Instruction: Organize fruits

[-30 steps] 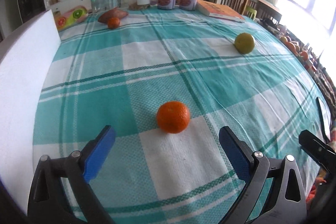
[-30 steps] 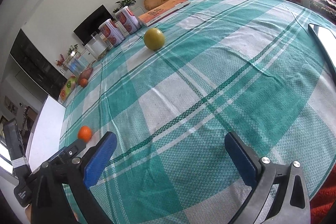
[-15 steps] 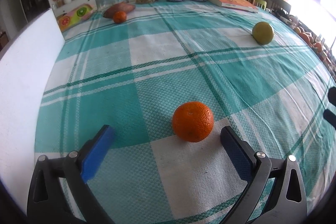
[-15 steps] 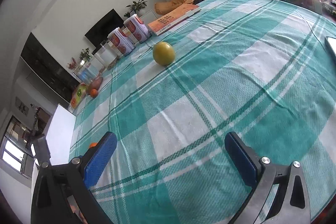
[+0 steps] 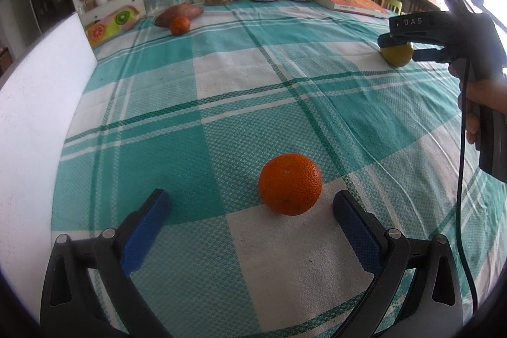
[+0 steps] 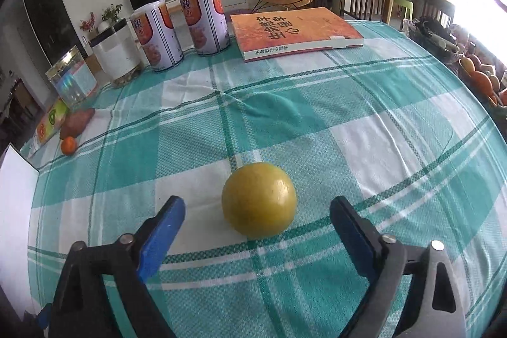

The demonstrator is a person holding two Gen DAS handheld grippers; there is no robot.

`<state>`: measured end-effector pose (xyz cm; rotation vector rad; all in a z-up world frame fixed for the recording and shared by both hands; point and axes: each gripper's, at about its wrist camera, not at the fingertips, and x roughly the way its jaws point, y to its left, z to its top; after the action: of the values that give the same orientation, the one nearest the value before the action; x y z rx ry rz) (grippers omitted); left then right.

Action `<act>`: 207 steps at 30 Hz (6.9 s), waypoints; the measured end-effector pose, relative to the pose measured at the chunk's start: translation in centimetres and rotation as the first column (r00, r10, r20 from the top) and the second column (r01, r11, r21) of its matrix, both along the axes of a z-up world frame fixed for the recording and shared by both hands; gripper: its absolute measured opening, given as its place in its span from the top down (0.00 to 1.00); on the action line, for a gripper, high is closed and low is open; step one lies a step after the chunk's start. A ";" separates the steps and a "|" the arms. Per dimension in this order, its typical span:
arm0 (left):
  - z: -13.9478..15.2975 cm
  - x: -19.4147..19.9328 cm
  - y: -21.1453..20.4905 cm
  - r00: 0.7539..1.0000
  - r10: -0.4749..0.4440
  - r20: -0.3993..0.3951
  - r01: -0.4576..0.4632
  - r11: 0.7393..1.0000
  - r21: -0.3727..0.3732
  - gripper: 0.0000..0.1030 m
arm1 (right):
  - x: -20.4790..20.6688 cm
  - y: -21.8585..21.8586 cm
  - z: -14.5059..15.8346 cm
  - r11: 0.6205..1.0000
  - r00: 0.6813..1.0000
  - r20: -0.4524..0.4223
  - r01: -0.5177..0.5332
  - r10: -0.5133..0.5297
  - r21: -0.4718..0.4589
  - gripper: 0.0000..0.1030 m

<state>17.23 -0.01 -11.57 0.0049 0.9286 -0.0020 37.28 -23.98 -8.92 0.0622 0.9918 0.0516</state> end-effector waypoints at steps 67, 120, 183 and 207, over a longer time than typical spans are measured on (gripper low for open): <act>11.8 -13.9 6.0 0.989 -0.099 0.107 0.133 0.916 -0.379 0.69 | -21.2 2.7 4.0 0.910 0.983 0.011 -0.174 0.184 0.376 0.50; 9.3 -13.4 1.8 0.997 -0.083 0.009 0.083 0.995 -0.057 0.07 | -23.4 2.5 -0.4 0.993 0.990 0.125 0.083 -0.072 -0.088 0.05; 1.3 -5.6 3.8 0.997 0.074 -0.032 -0.076 0.996 -0.044 0.54 | -21.8 3.9 -2.3 0.998 1.000 0.029 -0.007 0.009 -0.066 0.00; 0.0 -5.9 4.6 0.997 0.074 0.000 -0.074 0.997 -0.008 0.01 | 2.5 15.0 4.2 0.923 0.945 -0.145 -0.240 0.293 0.302 0.03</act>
<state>11.36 4.60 -11.60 -0.0373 0.9284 0.0631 39.74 -8.94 -4.67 0.1944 1.1717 0.4461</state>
